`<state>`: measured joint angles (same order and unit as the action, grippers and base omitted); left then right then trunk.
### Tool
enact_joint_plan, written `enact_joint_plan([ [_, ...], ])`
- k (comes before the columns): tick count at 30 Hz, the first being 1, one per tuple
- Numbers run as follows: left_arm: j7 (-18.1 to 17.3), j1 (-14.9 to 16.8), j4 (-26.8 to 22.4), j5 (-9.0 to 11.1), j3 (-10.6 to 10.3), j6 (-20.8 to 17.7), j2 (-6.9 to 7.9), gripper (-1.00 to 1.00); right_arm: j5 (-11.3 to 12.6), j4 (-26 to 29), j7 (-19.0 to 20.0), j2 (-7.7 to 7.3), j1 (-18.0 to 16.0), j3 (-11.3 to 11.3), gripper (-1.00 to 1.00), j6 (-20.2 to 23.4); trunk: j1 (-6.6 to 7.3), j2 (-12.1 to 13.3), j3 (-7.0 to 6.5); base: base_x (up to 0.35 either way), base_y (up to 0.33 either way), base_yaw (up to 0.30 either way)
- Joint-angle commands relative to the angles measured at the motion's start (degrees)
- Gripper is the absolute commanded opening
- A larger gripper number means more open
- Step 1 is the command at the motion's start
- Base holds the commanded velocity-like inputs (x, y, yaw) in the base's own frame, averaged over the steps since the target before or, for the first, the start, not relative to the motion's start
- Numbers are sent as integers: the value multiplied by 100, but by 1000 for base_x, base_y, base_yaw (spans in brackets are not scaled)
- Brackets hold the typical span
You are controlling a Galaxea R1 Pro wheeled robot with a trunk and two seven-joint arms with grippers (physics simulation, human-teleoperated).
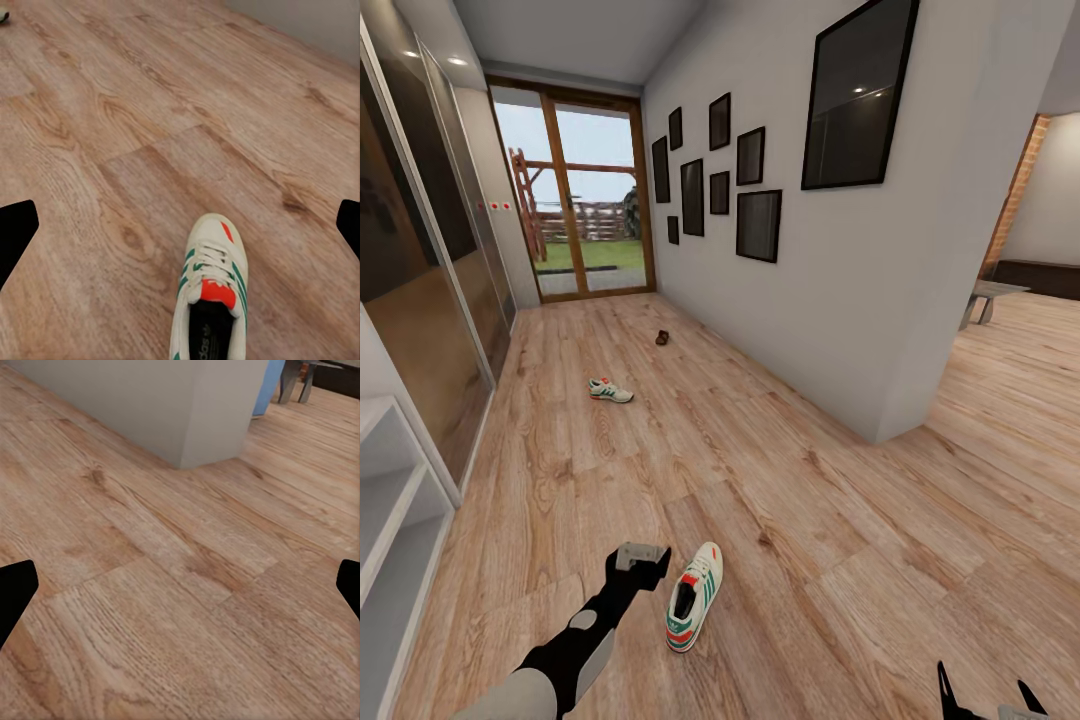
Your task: Pick up the two gym shoes and the two sandals from the corridor floor and place them onto the hallstand (shoe rack) in the corridor, making sure they are on the rack and not on the floor. Arrange them so the two gym shoes are next to each other and the two sandals are next to each other.
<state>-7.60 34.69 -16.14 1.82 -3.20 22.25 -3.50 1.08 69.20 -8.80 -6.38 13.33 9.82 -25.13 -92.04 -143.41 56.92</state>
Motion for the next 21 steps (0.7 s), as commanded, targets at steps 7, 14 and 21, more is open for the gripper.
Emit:
enact_joint_plan([
  [7, 4, 9, 92, 42, 2, -147, 1, 100, 14, 2, -17, 8, -9, -6, 100, -10, 1, -2, 4, 0, 0, 0],
  [14, -1, 17, 141, 28, -29, -812, -4, 100, 15, 5, -27, 12, -13, -6, 100, -9, 1, -2, 4, 0, 0, 0],
  [21, -20, 19, 140, 25, -45, -929, -1, 100, 15, 6, -31, 18, -14, -6, 100, -9, 1, -2, 4, 0, 0, 0],
])
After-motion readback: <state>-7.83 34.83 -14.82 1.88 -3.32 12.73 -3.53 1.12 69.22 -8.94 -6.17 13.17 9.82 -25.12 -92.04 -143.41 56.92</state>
